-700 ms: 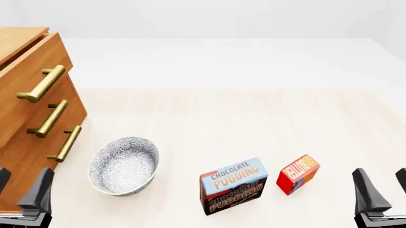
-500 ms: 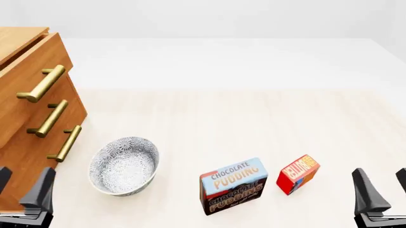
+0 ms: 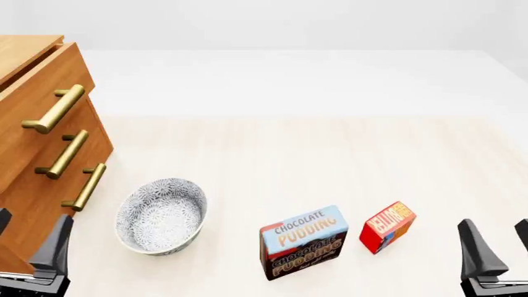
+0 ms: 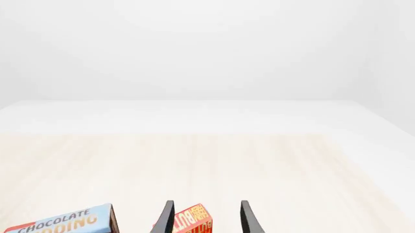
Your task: Put the butter at the back in the top drawer of the cabinet and close it.
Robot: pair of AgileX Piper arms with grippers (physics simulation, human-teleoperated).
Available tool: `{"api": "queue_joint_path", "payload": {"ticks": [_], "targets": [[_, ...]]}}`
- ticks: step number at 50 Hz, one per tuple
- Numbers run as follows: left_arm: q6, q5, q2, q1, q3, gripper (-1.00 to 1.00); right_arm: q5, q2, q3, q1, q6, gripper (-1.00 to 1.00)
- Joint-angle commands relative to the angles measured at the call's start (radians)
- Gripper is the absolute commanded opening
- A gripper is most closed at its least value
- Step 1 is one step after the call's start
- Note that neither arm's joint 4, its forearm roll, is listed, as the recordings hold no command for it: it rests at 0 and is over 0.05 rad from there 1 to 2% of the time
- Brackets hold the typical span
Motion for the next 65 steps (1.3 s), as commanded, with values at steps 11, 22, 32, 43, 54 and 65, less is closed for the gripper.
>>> {"api": "queue_joint_path", "payload": {"ticks": [11,22,32,43,54,65], "targets": [[0.251,0.170,-0.034,-0.075,-0.169,1.00,0.000,0.000,0.000,0.000,0.000,1.00],[0.417,0.157,0.053,-0.133,-0.223,1.00,0.000,0.000,0.000,0.000,0.000,1.00],[0.520,0.181,0.090,-0.158,-0.259,1.00,0.000,0.000,0.000,0.000,0.000,1.00],[0.637,0.200,0.109,-0.184,-0.312,1.00,0.000,0.000,0.000,0.000,0.000,1.00],[0.726,0.198,0.135,-0.224,-0.326,1.00,0.000,0.000,0.000,0.000,0.000,1.00],[0.825,0.162,0.190,-0.247,-0.345,1.00,0.000,0.000,0.000,0.000,0.000,1.00]]}}
